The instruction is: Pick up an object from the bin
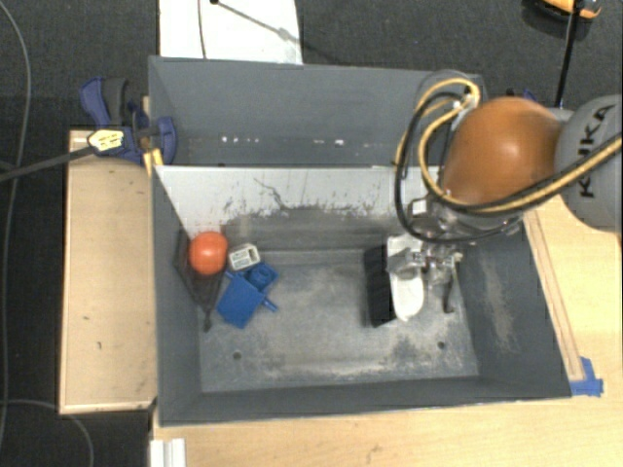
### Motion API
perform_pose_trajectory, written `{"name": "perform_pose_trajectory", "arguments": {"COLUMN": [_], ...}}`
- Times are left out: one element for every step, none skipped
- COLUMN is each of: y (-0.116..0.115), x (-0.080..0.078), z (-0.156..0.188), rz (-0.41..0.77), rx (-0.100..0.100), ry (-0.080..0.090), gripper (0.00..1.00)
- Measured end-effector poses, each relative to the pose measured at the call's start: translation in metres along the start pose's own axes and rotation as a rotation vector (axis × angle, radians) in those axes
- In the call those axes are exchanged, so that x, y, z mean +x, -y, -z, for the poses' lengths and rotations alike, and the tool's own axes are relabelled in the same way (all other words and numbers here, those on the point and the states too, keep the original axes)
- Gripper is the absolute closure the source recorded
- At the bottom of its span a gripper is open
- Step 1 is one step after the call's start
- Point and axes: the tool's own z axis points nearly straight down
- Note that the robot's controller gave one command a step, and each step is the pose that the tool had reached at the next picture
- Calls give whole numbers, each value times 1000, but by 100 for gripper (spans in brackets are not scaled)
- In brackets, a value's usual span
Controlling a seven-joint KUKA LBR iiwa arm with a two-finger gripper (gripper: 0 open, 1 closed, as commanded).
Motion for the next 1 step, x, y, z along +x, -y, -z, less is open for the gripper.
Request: {"name": "perform_pose_trajectory", "arguments": {"y": [1], "x": [0], "z": [8], "rz": [-2], "rx": [4], "ry": [0], "gripper": [100]}}
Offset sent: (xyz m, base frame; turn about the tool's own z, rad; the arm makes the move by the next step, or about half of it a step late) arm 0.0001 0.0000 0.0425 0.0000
